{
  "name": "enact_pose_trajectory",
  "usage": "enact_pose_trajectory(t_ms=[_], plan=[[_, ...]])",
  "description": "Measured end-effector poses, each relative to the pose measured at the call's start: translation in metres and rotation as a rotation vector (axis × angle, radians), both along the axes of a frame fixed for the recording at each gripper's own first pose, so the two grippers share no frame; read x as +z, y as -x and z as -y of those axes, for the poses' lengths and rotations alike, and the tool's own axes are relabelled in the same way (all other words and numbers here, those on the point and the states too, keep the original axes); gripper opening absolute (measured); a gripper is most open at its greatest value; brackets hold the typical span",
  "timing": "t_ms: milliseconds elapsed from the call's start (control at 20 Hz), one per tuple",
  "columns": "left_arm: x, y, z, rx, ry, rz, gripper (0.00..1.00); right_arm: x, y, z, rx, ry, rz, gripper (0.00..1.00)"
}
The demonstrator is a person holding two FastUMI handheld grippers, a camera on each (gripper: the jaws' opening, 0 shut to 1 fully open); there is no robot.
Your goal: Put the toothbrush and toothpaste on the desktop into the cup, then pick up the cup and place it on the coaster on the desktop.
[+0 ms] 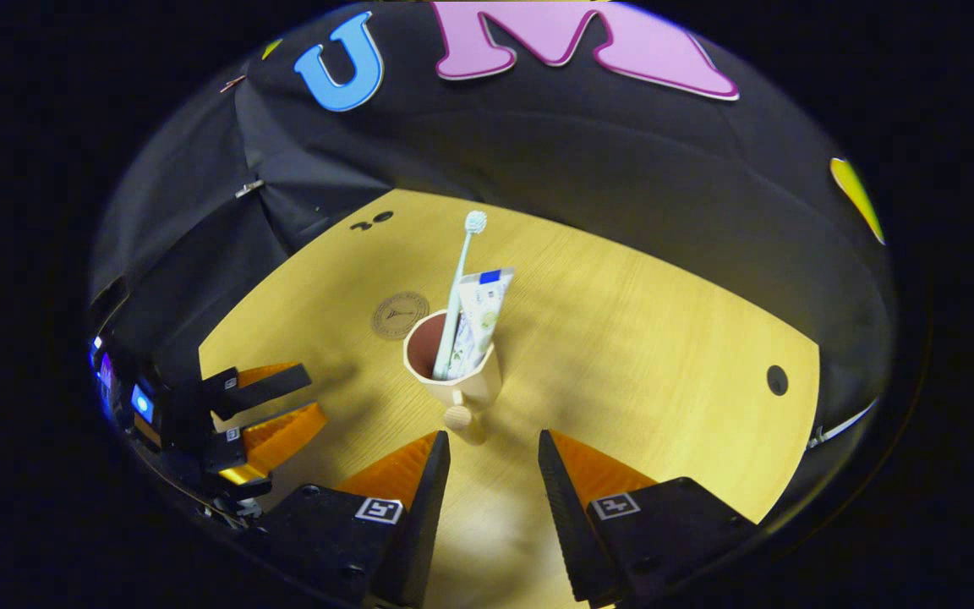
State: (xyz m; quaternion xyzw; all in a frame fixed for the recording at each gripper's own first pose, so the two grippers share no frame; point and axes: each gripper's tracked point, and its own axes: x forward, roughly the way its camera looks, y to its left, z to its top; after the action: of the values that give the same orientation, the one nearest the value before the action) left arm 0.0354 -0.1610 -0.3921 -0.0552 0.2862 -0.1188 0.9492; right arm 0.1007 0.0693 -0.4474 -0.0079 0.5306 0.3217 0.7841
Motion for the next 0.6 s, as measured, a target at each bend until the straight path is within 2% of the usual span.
enact_pose_trajectory(t_ms=[100, 300, 600], plan=[[0.007, 0.024, -0.008, -0.003, -0.001, -0.040, 0.73, -0.017, 0.005, -0.014, 0.058, 0.028, -0.037, 0.65], [0.026, 0.055, -0.029, 0.046, -0.011, -0.076, 0.73, -0.053, 0.011, -0.033, 0.136, 0.093, -0.085, 0.65], [0.038, 0.084, -0.060, 0.155, -0.012, -0.122, 0.73, -0.089, 0.006, -0.050, 0.177, 0.143, -0.117, 0.65]])
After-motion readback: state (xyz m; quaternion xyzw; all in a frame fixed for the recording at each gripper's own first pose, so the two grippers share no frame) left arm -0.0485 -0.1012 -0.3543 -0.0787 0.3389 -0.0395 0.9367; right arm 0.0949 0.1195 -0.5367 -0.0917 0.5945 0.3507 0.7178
